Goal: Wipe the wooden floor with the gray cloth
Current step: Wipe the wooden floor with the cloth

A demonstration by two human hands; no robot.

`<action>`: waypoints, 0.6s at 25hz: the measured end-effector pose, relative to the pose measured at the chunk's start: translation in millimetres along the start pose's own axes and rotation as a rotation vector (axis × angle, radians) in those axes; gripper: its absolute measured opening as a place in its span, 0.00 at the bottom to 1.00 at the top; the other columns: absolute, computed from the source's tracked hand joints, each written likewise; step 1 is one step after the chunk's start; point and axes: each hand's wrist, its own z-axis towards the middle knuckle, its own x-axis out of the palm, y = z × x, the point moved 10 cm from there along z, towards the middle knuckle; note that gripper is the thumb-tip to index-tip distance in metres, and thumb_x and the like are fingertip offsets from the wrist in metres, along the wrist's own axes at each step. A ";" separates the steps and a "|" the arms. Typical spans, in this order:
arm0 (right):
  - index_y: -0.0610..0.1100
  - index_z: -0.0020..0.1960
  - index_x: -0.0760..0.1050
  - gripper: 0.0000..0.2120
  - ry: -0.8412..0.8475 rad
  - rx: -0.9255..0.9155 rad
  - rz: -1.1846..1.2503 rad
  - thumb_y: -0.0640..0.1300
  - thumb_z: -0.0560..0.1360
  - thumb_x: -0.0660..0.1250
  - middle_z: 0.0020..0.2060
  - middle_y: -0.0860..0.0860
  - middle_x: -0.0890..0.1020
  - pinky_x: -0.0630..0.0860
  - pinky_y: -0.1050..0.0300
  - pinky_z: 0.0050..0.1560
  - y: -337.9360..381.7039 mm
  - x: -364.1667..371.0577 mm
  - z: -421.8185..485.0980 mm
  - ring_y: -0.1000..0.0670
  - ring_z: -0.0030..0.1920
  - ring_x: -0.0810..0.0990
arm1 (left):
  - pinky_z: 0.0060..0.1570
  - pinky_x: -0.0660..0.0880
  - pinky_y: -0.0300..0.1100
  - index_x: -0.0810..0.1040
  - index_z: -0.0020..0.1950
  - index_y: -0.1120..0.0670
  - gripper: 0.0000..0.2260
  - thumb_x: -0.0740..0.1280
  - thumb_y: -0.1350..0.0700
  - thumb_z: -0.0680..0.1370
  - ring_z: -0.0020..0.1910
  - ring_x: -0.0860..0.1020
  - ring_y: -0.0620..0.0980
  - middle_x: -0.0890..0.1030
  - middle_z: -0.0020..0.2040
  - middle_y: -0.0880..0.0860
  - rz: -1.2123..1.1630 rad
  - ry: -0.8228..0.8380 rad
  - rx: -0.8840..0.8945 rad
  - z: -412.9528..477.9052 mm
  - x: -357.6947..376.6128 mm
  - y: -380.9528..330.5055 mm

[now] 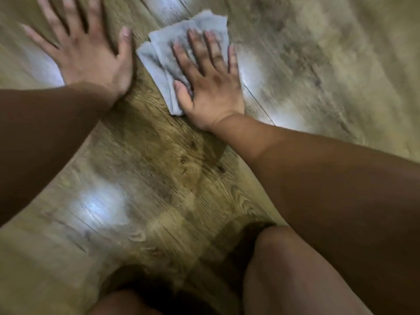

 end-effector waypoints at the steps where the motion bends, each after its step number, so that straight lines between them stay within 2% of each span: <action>1: 0.53 0.80 0.50 0.31 -0.009 -0.017 0.028 0.61 0.79 0.44 0.80 0.48 0.52 0.45 0.37 0.76 1.9 -1.4 -1.1 0.44 0.79 0.47 | 0.72 0.48 0.73 0.56 0.79 0.46 0.32 0.46 0.32 0.78 0.81 0.49 0.63 0.54 0.82 0.55 -0.011 0.003 -0.006 -0.5 -2.8 1.9; 3: 0.52 0.80 0.49 0.30 -0.026 -0.013 0.086 0.61 0.81 0.45 0.80 0.47 0.52 0.44 0.37 0.76 -15.5 0.7 -29.0 0.44 0.79 0.48 | 0.73 0.46 0.72 0.55 0.80 0.45 0.32 0.46 0.32 0.78 0.81 0.47 0.62 0.53 0.82 0.54 -0.023 -0.005 0.000 -1.9 -7.2 -1.5; 5: 0.53 0.80 0.46 0.30 0.027 0.078 0.072 0.62 0.81 0.44 0.80 0.47 0.50 0.46 0.35 0.76 -73.9 16.0 -108.4 0.44 0.79 0.47 | 0.73 0.45 0.72 0.54 0.80 0.43 0.31 0.46 0.33 0.78 0.81 0.46 0.61 0.51 0.83 0.53 -0.026 -0.003 0.011 -3.3 -6.0 -6.2; 8: 0.48 0.80 0.45 0.34 0.328 0.372 0.037 0.65 0.80 0.39 0.79 0.45 0.48 0.54 0.27 0.71 -194.7 30.4 -270.5 0.39 0.79 0.50 | 0.71 0.50 0.74 0.52 0.80 0.42 0.30 0.47 0.33 0.79 0.81 0.48 0.63 0.50 0.83 0.53 -0.050 -0.003 0.008 -1.4 -4.0 -0.5; 10: 0.40 0.79 0.43 0.39 0.507 0.514 0.044 0.67 0.79 0.35 0.78 0.40 0.46 0.54 0.25 0.69 -238.7 30.0 -311.7 0.35 0.78 0.49 | 0.70 0.53 0.74 0.51 0.79 0.42 0.29 0.47 0.33 0.80 0.80 0.51 0.65 0.51 0.83 0.54 -0.049 -0.025 0.022 -2.6 -0.5 -1.2; 12: 0.33 0.77 0.41 0.40 0.464 0.471 0.035 0.64 0.79 0.34 0.76 0.33 0.42 0.51 0.26 0.71 -227.1 27.5 -255.1 0.31 0.77 0.42 | 0.70 0.53 0.74 0.50 0.79 0.41 0.30 0.46 0.32 0.80 0.80 0.51 0.66 0.50 0.82 0.54 -0.049 -0.014 0.002 -3.5 3.1 1.0; 15: 0.33 0.78 0.42 0.36 0.191 0.208 0.016 0.59 0.81 0.40 0.76 0.29 0.44 0.44 0.28 0.73 -154.2 1.2 -67.7 0.29 0.76 0.42 | 0.69 0.53 0.76 0.52 0.79 0.43 0.30 0.48 0.32 0.80 0.79 0.51 0.68 0.50 0.82 0.56 -0.082 0.024 -0.010 1.9 2.6 -1.3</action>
